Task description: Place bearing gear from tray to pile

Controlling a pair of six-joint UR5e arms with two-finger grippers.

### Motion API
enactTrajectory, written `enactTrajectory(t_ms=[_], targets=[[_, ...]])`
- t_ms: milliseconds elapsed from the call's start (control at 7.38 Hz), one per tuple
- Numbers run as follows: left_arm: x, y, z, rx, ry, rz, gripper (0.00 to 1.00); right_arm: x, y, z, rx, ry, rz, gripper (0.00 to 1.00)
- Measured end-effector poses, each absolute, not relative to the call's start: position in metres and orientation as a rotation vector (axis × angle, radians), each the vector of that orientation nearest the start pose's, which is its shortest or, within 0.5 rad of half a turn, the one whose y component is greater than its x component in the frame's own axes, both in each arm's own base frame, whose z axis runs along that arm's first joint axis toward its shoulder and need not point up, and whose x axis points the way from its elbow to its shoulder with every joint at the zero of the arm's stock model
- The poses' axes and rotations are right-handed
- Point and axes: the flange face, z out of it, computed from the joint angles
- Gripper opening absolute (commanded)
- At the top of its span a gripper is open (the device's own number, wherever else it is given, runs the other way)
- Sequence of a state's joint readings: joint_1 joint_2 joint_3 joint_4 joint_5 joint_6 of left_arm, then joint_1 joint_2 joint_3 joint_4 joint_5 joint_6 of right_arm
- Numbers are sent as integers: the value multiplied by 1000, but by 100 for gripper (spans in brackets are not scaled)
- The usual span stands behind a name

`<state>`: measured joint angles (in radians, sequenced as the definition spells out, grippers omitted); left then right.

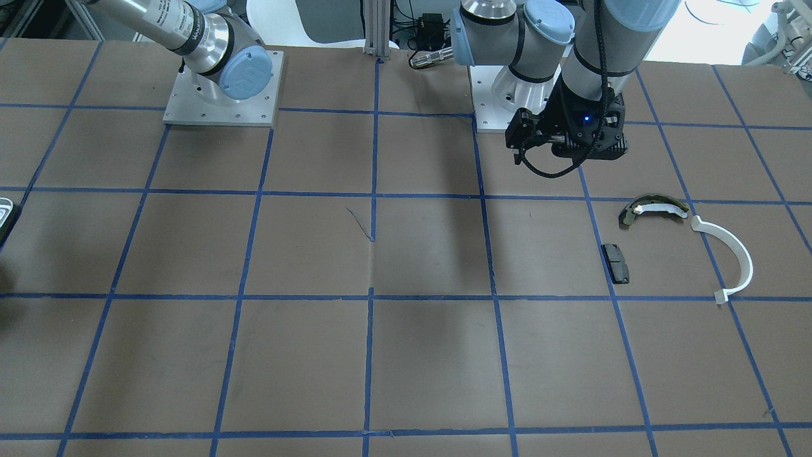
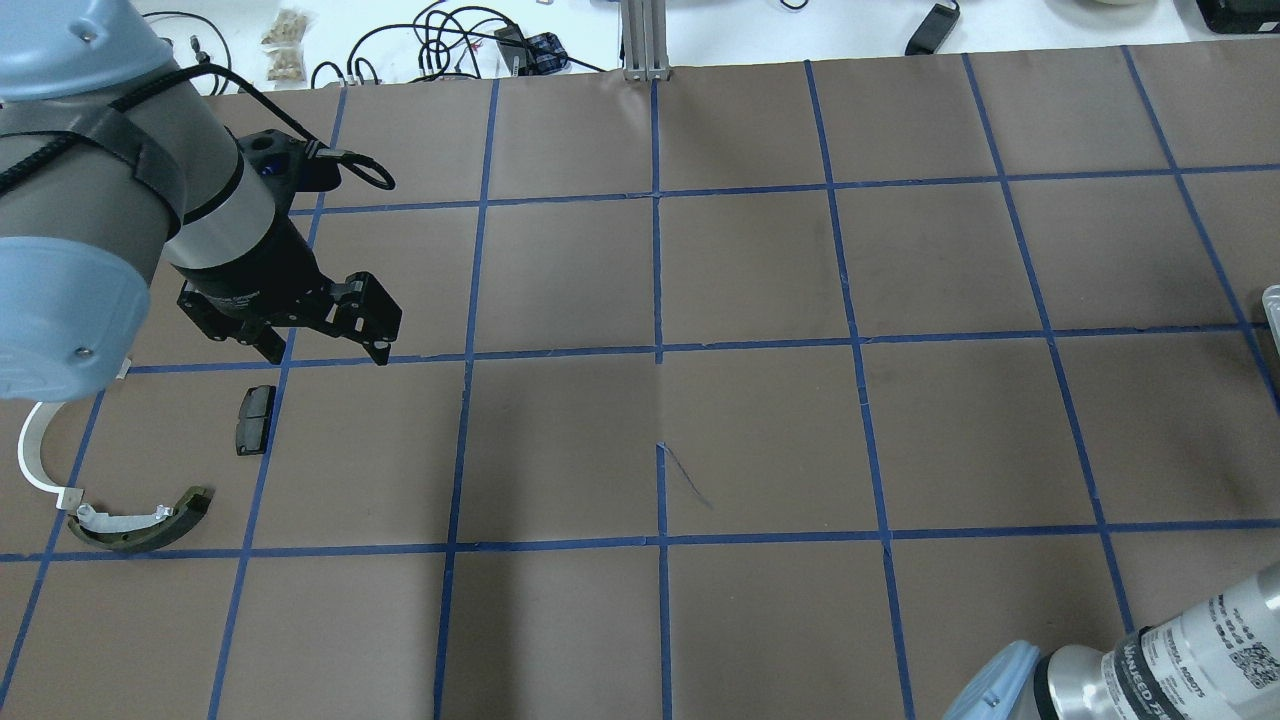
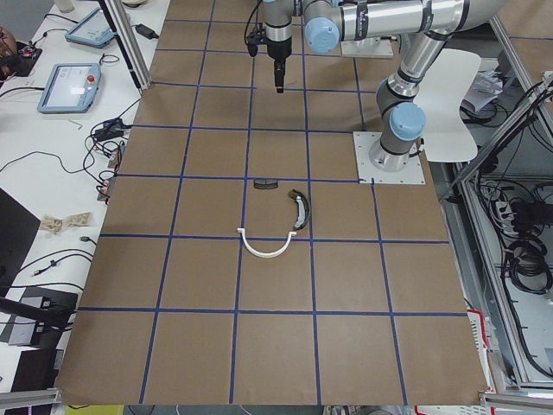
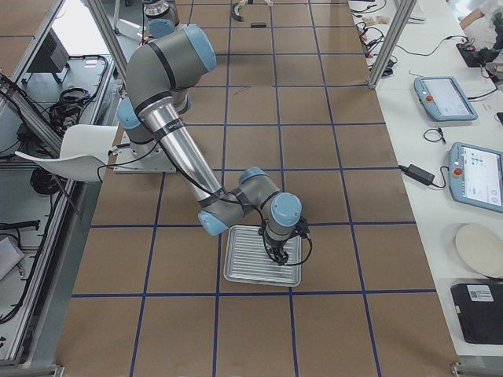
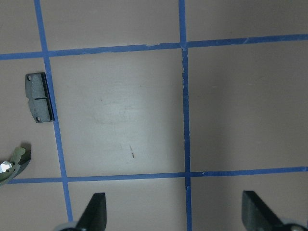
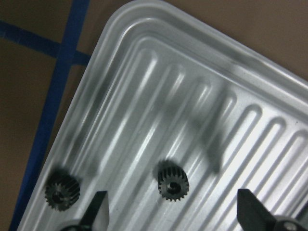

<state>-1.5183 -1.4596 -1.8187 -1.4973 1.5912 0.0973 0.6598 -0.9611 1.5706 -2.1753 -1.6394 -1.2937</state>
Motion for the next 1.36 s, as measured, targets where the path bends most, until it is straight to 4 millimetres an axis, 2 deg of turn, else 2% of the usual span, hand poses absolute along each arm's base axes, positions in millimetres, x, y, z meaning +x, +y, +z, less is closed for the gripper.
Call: enactTrajectory(t_ms=[136,407,678,814,1085,1220,1356], targets=[[-109,-440,426,71,3130,99,100,-448,-507,182,-602,3103,105,60],[-109,-440,425,71,3132,103,100,-448,-507,179,-599,3100,109,42],[-109,-441,422,74,3129,111,100,-448,-507,178,-602,3097,108,8],[-108,-441,422,75,3126,112,100,-448,-507,178,-600,3098,106,0],[-108,-442,422,76,3123,110,100,-447,-509,188,-577,3114,100,0],[-108,-442,422,77,3122,109,100,-438,-512,205,-548,3132,96,0],[-107,-442,422,78,3121,109,100,-411,-521,228,-521,3141,91,0]])
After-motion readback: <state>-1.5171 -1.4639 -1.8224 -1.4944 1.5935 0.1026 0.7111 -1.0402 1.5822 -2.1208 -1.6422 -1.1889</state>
